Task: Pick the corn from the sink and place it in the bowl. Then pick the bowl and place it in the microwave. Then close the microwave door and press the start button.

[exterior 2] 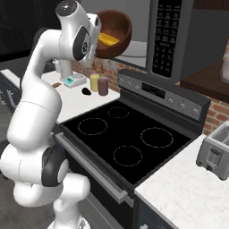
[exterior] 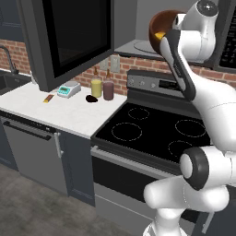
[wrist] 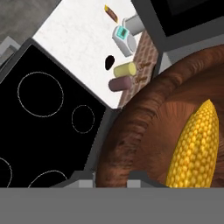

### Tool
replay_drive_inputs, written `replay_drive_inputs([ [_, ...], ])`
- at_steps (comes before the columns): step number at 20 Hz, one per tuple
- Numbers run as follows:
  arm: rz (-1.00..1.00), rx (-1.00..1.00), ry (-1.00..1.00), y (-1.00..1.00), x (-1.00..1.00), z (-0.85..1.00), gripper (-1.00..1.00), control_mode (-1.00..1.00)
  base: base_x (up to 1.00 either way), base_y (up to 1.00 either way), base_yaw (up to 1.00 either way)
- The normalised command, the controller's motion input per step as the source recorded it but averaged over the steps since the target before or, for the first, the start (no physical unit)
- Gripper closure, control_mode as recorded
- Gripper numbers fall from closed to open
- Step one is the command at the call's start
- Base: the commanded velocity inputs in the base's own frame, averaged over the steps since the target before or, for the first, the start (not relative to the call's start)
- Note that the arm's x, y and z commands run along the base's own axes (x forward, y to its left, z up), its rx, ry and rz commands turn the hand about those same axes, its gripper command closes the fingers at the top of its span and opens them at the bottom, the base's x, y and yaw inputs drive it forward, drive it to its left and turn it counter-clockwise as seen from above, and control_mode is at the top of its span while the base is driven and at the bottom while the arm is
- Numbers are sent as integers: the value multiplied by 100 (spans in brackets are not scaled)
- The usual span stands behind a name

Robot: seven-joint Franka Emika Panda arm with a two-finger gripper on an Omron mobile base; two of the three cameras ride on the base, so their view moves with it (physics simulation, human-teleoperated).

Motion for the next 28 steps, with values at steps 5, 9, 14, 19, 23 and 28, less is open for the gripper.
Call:
replay_drive_inputs([
  [5, 0, 0, 0, -3, 56, 0, 100, -100, 0, 0, 0],
  [9, 0, 0, 0, -11, 59, 0, 100, -100, 0, 0, 0],
  [14, 0, 0, 0, -21, 56, 0, 100, -100, 0, 0, 0],
  [19, 0, 0, 0, -21, 57, 0, 100, -100, 0, 0, 0],
  [23, 0, 0, 1, -16, 55, 0, 100, -100, 0, 0, 0],
  [28, 0, 0, 2, -8, 43, 0, 100, -100, 0, 0, 0],
])
